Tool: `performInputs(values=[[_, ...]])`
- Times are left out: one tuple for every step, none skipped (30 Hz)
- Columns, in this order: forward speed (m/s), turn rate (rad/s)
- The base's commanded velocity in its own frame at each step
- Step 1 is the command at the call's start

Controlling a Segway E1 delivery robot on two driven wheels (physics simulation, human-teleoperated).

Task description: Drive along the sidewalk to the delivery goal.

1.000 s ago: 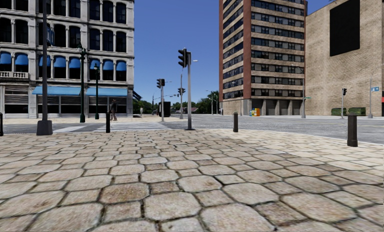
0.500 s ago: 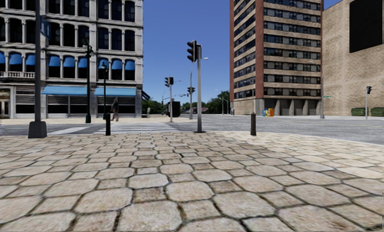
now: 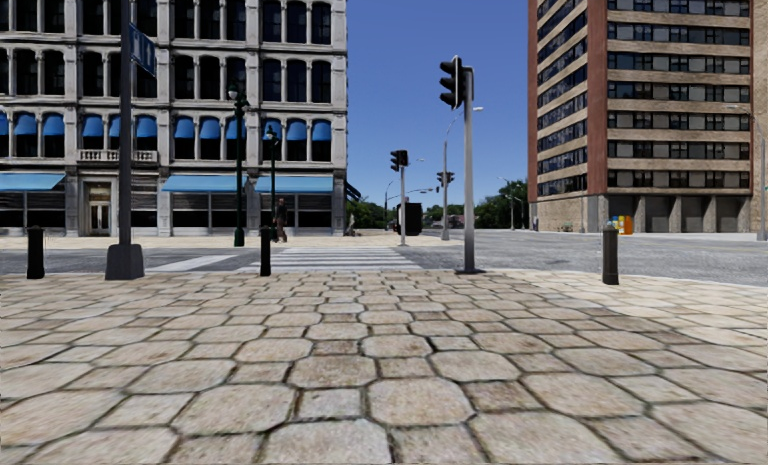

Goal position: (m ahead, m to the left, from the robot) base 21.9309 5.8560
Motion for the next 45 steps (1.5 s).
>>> performInputs(values=[[1.9,0.33],[1.9,0.33],[1.9,0.31],[1.9,0.0],[1.9,0.0],[1.9,0.0],[1.9,0.0],[1.9,0.0],[1.9,0.0],[1.9,0.0],[1.9,0.0],[1.9,0.0],[1.9,0.0],[1.9,0.0],[1.9,0.0],[1.9,0.0],[1.9,0.0],[1.9,0.0],[1.9,0.0],[1.9,0.0],[1.9,0.0],[1.9,0.0],[1.9,0.0],[1.9,0.0],[1.9,0.0],[1.9,0.0],[1.9,0.0],[1.9,0.0],[1.9,0.0],[1.9,0.0],[1.9,0.0],[1.9,0.0],[1.9,0.0],[1.9,0.0],[1.9,0.0],[1.9,0.0],[1.9,0.06],[1.9,0.1],[1.9,0.1],[1.9,0.1],[1.9,0.11],[1.9,0.11],[1.9,0.11],[1.9,0.11],[1.9,0.11]])
